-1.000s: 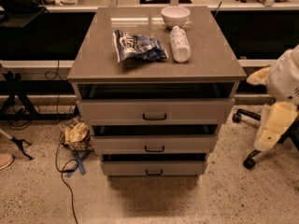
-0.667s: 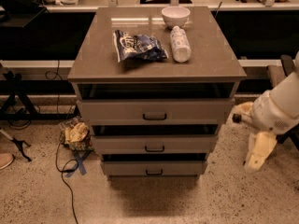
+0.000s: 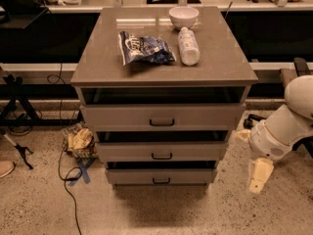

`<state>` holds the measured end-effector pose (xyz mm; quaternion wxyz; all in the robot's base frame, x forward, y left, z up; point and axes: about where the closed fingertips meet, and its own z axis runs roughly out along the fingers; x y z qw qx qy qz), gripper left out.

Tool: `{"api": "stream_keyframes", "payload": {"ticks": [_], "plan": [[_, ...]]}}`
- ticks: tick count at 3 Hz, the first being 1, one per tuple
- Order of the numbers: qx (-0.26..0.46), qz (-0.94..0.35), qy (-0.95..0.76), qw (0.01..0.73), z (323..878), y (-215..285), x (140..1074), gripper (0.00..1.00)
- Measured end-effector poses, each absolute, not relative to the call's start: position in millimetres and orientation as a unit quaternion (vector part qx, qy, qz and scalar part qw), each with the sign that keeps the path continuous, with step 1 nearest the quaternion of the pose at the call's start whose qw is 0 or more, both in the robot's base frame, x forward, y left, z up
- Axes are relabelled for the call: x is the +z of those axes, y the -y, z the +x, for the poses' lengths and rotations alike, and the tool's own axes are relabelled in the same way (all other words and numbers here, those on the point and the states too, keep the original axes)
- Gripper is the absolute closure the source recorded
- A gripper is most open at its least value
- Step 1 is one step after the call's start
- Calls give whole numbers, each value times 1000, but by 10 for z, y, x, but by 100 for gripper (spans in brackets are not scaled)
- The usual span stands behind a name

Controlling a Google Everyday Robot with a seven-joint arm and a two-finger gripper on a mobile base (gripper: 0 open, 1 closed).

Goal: Open bottom drawer

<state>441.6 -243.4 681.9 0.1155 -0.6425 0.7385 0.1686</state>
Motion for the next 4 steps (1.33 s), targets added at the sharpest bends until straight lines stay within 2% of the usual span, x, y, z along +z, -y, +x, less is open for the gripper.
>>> {"api": "stream_keyframes", "payload": {"ticks": [1, 3, 4], "plan": [[128, -626, -765, 79, 4465, 2722, 6295, 0], [104, -630, -767, 63, 4615, 3278, 4990, 0], [159, -634, -752, 83, 4608, 3195, 4115, 0]]}}
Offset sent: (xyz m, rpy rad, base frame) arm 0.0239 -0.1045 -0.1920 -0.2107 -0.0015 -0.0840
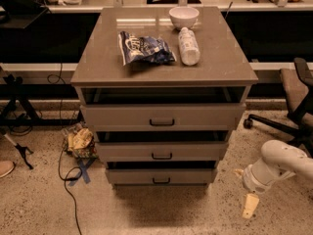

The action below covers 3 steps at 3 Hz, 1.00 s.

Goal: Open bottom drawer

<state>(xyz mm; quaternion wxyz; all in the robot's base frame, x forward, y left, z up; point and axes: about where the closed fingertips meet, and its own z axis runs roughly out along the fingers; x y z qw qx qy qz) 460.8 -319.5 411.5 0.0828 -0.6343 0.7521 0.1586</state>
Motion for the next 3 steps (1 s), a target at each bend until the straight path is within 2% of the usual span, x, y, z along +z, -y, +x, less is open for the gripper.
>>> {"api": "stream_keyframes", "payload": {"ticks": [1, 2, 3], "plan": [[159, -634, -752, 83, 4608, 3195, 4114, 0], [189, -656, -724, 100, 4641, 3050, 3767, 0], [259, -686, -665, 141, 4789, 2656, 3266, 0]]}}
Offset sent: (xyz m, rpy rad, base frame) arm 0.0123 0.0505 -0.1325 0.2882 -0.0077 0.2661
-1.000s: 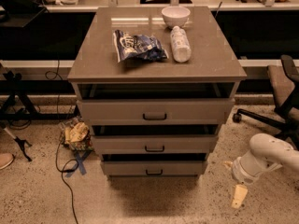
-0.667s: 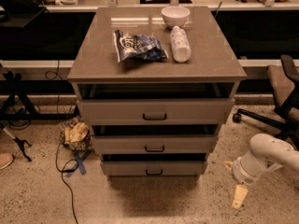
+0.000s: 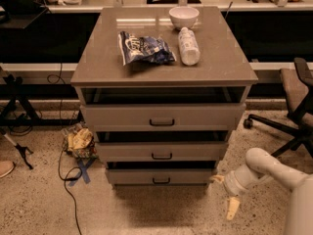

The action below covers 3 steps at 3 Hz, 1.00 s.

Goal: Open bottom drawer

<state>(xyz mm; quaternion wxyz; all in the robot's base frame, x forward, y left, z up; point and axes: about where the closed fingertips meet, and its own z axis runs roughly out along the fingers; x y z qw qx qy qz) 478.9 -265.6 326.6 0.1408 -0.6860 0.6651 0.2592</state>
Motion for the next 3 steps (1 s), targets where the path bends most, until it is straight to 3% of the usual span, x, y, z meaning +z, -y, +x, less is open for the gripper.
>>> {"api": "stream_keyframes", "payload": {"ticks": [3], "plan": [[264, -712, -625, 180, 4682, 2644, 2942, 0]]}}
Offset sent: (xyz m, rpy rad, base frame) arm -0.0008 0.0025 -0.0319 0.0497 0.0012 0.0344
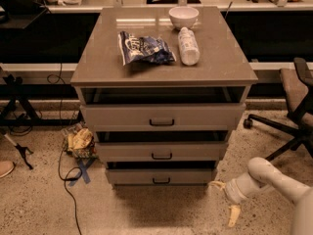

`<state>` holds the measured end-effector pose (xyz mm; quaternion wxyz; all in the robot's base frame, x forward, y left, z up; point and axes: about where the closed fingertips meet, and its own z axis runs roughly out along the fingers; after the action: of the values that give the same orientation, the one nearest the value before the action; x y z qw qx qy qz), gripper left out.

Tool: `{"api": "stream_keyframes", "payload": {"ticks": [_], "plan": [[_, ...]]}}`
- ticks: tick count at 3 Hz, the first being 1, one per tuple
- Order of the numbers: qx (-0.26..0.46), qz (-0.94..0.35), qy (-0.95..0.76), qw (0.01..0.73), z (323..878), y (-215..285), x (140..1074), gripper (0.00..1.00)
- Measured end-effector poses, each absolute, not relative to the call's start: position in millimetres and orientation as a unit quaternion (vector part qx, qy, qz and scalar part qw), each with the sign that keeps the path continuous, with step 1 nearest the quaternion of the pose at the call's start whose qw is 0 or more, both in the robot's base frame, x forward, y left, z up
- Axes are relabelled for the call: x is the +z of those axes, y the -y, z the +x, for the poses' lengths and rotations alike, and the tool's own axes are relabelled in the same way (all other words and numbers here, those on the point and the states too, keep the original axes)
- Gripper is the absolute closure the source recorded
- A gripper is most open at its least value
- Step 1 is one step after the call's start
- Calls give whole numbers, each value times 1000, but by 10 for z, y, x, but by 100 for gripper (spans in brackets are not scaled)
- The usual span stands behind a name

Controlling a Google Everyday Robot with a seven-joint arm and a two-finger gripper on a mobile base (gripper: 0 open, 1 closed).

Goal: Open bottom drawer

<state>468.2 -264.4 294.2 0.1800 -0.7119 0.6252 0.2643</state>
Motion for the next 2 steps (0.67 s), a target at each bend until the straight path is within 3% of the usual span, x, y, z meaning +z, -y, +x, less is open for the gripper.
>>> {"api": "stream_keyframes", "payload": {"ticks": [2], "plan": [[236, -783, -504, 276, 4727, 2144, 2681, 0]]}}
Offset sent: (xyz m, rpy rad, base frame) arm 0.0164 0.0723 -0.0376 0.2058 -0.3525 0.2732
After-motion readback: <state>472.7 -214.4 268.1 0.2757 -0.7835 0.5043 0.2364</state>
